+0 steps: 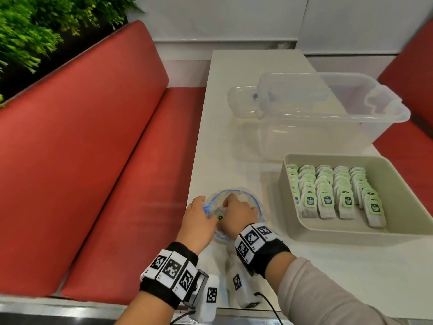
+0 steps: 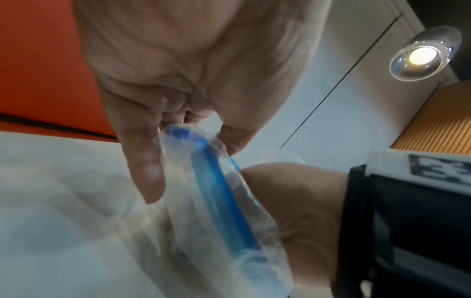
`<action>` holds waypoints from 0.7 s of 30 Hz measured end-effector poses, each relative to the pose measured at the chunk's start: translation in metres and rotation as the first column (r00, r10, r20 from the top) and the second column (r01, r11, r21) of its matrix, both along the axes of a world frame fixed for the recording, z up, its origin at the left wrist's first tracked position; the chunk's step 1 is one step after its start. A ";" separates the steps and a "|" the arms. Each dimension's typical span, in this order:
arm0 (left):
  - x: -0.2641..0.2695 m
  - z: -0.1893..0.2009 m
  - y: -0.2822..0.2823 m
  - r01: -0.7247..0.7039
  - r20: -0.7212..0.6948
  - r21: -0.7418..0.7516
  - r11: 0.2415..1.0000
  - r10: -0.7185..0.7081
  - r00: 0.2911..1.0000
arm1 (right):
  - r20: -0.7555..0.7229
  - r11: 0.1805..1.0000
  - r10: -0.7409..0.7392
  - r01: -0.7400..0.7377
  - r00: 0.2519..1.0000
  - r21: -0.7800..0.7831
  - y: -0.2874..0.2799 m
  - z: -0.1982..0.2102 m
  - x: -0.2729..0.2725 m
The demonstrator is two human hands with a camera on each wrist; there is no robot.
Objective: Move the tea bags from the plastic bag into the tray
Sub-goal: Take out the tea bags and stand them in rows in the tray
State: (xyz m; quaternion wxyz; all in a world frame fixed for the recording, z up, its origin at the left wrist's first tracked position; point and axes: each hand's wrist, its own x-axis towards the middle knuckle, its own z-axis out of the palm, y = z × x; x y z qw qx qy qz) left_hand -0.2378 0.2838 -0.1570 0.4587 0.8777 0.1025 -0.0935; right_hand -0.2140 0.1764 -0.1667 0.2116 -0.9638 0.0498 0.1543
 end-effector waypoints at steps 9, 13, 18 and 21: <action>0.005 -0.003 0.001 -0.039 0.029 0.083 0.996 0.037 0.999 | 0.141 0.946 0.085 -0.125 0.986 0.301 -0.027 0.019 -0.009; 0.006 0.000 -0.003 -0.060 0.034 0.074 0.995 0.058 0.998 | 0.208 0.716 -0.149 -0.040 0.967 0.697 -0.041 0.038 -0.018; 0.004 0.006 -0.007 -0.036 0.000 0.067 0.997 0.036 0.999 | 0.253 0.482 -0.407 -0.029 0.878 0.875 -0.061 0.066 -0.012; -0.002 0.014 -0.010 -0.044 0.036 0.179 0.983 0.038 0.999 | 0.297 0.489 -0.468 -0.035 0.832 0.872 -0.072 0.082 -0.006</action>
